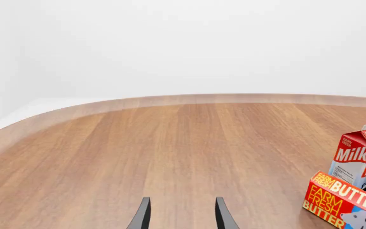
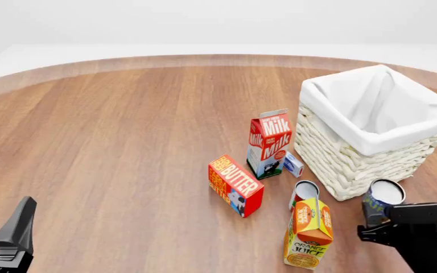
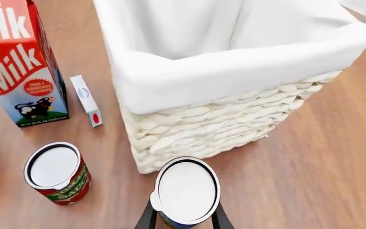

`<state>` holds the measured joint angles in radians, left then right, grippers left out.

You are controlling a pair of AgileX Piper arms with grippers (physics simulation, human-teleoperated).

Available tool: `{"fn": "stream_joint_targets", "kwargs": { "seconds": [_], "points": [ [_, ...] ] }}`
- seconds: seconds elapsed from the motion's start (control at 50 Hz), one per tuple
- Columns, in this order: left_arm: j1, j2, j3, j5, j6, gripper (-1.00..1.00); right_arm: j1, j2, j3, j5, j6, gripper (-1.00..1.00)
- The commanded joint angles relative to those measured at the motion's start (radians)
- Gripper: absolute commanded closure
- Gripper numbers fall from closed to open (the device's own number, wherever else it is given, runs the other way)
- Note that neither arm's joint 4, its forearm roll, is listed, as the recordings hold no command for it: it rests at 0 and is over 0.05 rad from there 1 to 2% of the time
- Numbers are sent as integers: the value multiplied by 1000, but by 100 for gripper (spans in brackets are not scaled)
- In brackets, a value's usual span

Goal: Pick up the alphabet soup, and put it in the basket.

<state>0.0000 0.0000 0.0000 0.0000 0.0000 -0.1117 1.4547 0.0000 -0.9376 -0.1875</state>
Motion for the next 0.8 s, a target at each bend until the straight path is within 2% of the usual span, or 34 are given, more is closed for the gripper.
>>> {"fn": "stream_joint_targets", "kwargs": {
  "seconds": [0.02, 0.12, 0.16, 0.24, 0.26, 0.34, 0.36, 0.38, 0.5, 0.58, 0.6, 0.8],
  "points": [
    [0, 0, 0, 0, 0, -100, 11, -187, 0, 154, 6, 100],
    [0, 0, 0, 0, 0, -100, 12, -200, 0, 165, 6, 100],
    [0, 0, 0, 0, 0, -100, 23, -269, 0, 226, 0, 100],
    [0, 0, 0, 0, 0, -100, 23, -285, 0, 240, -1, 100],
    [0, 0, 0, 0, 0, -100, 27, -365, 0, 305, 0, 100],
    [0, 0, 0, 0, 0, -100, 34, -424, 0, 359, -2, 100],
    [0, 0, 0, 0, 0, -100, 39, -452, 0, 382, -8, 100],
    [0, 0, 0, 0, 0, -100, 36, -532, 0, 446, -15, 100],
    [0, 0, 0, 0, 0, -100, 49, -664, 0, 561, -23, 100],
    [0, 0, 0, 0, 0, -100, 49, -667, 0, 565, -23, 100],
    [0, 0, 0, 0, 0, -100, 64, -718, 0, 601, -23, 100],
    [0, 0, 0, 0, 0, -100, 71, -844, 0, 699, -29, 100]
  ]
}}
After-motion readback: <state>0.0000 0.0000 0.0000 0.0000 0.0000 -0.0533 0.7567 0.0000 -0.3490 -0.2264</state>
